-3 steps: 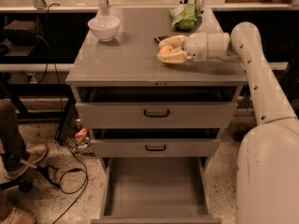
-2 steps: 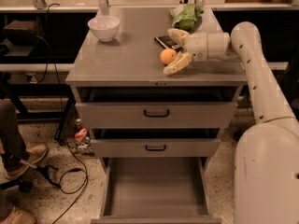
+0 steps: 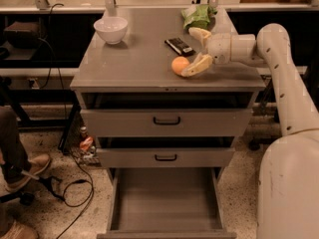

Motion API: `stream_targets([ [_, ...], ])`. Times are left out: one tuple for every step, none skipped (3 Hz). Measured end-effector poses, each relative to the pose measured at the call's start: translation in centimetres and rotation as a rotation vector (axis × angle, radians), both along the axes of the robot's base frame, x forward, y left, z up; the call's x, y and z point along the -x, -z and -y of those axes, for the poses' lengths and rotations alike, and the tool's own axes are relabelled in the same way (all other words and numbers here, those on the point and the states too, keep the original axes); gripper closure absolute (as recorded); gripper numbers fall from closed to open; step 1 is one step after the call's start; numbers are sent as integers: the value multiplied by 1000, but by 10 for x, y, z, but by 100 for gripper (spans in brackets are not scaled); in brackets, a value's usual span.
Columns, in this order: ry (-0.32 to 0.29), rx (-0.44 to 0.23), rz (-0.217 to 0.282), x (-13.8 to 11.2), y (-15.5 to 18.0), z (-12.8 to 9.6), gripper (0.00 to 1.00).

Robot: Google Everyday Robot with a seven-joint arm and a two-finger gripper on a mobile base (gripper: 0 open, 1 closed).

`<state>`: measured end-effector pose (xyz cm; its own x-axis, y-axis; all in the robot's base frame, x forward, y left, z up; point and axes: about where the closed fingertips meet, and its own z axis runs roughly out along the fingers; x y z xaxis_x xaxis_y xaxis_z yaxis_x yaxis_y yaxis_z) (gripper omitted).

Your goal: Pick orange from bottom drawer and place on counter

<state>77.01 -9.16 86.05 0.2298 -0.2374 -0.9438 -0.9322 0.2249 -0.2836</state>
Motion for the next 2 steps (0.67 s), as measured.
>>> stream_targets([
  [71,-14,33,0,-15,31,0],
  [123,-33,53,3,-23,56,0],
])
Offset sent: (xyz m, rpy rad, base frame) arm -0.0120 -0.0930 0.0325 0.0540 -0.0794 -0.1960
